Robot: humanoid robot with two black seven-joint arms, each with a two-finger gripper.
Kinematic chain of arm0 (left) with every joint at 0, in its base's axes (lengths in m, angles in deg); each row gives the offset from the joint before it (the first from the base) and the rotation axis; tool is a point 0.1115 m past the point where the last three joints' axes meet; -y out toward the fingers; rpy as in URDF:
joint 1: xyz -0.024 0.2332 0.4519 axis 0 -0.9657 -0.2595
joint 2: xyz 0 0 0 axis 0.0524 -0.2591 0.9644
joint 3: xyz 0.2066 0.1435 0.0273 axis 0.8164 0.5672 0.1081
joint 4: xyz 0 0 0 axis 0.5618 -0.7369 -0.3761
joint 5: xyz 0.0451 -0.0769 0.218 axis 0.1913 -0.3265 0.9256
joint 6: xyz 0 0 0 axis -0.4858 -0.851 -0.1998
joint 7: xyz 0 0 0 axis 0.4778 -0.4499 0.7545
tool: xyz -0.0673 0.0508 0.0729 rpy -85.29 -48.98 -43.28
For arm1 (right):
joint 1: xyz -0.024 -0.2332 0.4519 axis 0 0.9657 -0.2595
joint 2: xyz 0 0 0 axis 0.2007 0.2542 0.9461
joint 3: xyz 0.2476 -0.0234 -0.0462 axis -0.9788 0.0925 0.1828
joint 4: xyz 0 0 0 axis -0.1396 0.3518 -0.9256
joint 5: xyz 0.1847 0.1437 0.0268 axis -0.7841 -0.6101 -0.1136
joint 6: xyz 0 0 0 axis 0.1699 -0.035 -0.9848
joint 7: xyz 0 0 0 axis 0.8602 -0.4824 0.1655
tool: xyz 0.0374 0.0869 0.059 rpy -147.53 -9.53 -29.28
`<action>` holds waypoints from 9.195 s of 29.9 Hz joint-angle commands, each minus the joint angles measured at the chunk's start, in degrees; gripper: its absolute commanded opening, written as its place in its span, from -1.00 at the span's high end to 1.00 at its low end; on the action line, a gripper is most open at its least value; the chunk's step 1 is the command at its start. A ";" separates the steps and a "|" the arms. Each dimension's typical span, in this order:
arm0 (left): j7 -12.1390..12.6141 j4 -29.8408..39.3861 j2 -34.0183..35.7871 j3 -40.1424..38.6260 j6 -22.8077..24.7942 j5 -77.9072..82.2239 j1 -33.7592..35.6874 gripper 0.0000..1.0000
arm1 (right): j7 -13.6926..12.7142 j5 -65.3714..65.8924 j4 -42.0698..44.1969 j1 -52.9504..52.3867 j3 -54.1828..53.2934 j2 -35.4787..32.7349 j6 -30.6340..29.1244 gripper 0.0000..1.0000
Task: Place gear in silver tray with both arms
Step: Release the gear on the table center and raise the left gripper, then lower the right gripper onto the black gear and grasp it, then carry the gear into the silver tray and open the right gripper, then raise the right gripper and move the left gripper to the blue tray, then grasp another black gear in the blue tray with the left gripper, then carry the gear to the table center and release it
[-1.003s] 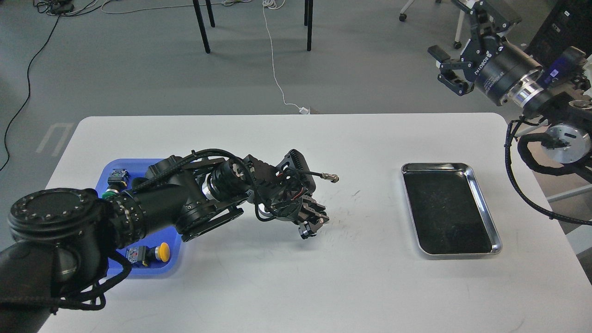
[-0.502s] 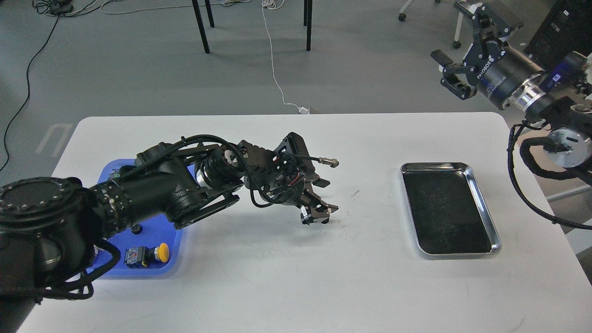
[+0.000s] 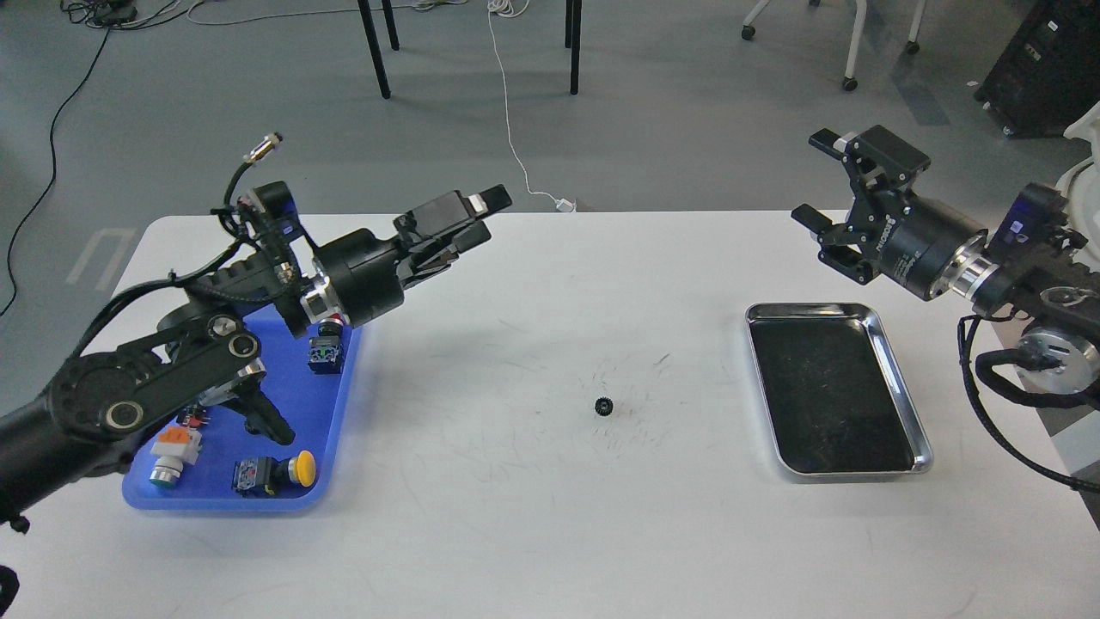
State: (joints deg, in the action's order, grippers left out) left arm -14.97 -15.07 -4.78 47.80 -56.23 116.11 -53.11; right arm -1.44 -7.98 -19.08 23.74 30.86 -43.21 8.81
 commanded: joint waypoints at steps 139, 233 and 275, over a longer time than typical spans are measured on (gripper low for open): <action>9.09 3.67 -8.67 -23.90 0.53 -20.16 -19.39 -0.96 | -0.01 42.29 17.07 -22.84 69.85 18.80 27.63 0.48; -0.01 -6.79 21.48 11.43 6.24 73.47 -1.72 -0.14 | -0.01 -13.17 -1.90 16.28 -17.35 13.79 20.51 -0.97; -0.01 -6.60 -16.11 26.19 13.09 73.47 28.51 0.69 | -0.01 -20.64 -0.93 -13.17 -5.31 16.86 22.09 -0.97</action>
State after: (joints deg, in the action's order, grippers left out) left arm -14.98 -16.95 -14.52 72.98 -43.14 189.57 -26.14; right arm -1.45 -28.39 -20.03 12.01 23.59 -27.05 30.32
